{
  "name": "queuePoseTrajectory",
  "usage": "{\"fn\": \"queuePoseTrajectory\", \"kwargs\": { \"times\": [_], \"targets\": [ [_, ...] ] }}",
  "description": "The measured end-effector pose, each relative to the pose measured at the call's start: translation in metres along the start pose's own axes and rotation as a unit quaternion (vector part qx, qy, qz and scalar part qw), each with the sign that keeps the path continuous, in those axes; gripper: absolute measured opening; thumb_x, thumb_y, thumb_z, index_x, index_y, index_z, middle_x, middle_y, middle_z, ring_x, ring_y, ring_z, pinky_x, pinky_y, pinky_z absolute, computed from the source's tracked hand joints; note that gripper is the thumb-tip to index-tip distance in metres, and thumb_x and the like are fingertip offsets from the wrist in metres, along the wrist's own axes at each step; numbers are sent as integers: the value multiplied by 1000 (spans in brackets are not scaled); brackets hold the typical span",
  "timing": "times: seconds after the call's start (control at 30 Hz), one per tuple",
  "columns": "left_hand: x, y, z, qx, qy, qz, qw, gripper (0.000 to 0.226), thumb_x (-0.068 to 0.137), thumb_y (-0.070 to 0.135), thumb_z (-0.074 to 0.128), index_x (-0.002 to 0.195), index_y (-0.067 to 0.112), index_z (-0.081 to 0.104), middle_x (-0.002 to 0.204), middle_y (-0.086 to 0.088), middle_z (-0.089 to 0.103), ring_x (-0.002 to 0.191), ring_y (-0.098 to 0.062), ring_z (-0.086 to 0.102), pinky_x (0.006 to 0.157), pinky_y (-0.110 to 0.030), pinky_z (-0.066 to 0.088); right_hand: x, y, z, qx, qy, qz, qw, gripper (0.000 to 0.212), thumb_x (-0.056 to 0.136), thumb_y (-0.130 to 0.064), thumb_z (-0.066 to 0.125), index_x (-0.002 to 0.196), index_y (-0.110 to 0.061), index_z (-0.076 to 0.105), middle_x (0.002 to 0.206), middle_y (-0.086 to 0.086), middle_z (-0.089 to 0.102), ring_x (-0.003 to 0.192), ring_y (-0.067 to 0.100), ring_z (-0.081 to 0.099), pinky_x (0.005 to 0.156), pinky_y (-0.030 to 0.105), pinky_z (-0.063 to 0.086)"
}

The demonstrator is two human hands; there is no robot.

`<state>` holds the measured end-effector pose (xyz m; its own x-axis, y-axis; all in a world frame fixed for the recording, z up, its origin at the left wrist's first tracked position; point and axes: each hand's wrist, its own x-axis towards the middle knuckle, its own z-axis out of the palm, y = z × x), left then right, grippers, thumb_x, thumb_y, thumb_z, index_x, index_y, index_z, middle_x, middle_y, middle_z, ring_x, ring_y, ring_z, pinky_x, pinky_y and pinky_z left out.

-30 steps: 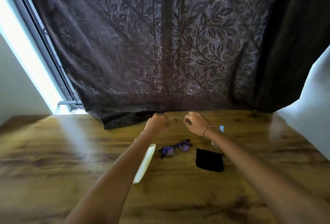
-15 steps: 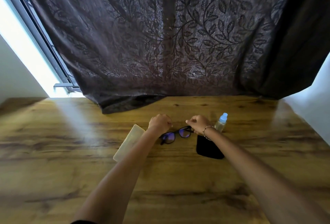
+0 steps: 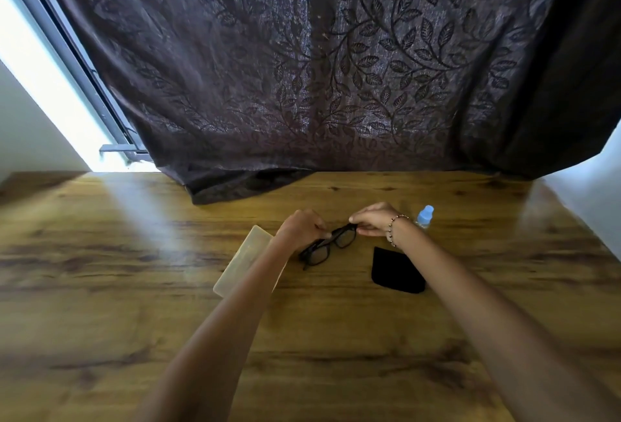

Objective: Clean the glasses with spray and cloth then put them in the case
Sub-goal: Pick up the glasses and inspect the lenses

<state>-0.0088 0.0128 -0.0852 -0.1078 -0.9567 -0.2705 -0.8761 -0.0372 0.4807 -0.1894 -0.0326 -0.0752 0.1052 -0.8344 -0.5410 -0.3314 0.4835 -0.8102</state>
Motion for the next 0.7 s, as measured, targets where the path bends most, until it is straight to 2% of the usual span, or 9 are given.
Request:
{"fn": "queuePoseTrajectory", "kwargs": {
  "times": [0.07,0.17,0.27,0.4,0.5,0.53,0.6,0.63,0.7],
  "targets": [
    [0,-1,-2,-22,7,-5,1000,22,84,29,68,102,18,73,105,0,70,94,-15,60,79,-24,43,-1,-2,-3,20,1,-7,1000,14,81,1,73,71,-6,66,84,9,66,79,16,64,61,19,58],
    [0,0,-7,-59,34,-16,998,17,84,25,68,97,15,74,94,0,72,86,-14,63,80,-27,48,-4,-6,-5,32,-7,-17,999,14,83,0,71,73,-6,65,84,9,66,75,14,64,59,19,58],
    [-1,1,-12,-82,76,-29,993,13,84,23,69,93,16,75,91,2,74,76,-9,66,75,-20,47,-10,-9,-5,12,-29,-28,999,10,78,-5,78,78,-4,67,85,9,68,74,13,65,59,19,58],
    [-1,1,-18,-82,121,-49,988,16,84,26,69,95,17,75,98,2,73,87,-14,65,77,-22,47,-18,-13,-9,-8,-54,-23,998,23,74,-5,81,92,3,69,96,12,69,87,16,66,60,19,58],
    [-1,-6,-17,-135,150,-83,976,11,87,21,66,88,14,75,90,0,74,64,-4,62,58,-8,46,-24,-17,-13,-20,-86,-5,996,12,79,-2,76,86,-1,67,93,9,66,86,14,63,57,18,57],
    [0,-9,-17,-163,156,-98,969,11,88,17,64,86,12,74,89,-3,74,63,-4,62,58,-10,49,-25,-17,-15,-28,-92,0,995,9,81,-2,74,83,-2,66,93,9,65,87,14,62,59,19,57],
    [0,-15,-20,-228,169,-137,949,11,88,9,61,91,7,71,90,-7,73,70,-13,67,75,-27,58,-26,-17,-18,-40,-92,8,995,7,83,-2,71,83,-3,65,97,10,64,95,16,60,68,24,56],
    [0,-19,-22,-259,174,-155,937,14,89,8,60,100,6,68,91,-9,72,74,-18,69,80,-35,58,-26,-17,-19,-43,-89,12,995,7,84,-1,70,83,-2,64,98,11,63,97,17,59,74,27,55],
    [-1,-23,-27,-312,178,-168,918,33,88,8,62,120,8,56,94,-12,70,77,-21,71,80,-39,58,-26,-16,-22,-43,-83,19,995,6,86,-1,68,84,-2,62,97,11,63,93,16,61,81,29,52]
  ]
}}
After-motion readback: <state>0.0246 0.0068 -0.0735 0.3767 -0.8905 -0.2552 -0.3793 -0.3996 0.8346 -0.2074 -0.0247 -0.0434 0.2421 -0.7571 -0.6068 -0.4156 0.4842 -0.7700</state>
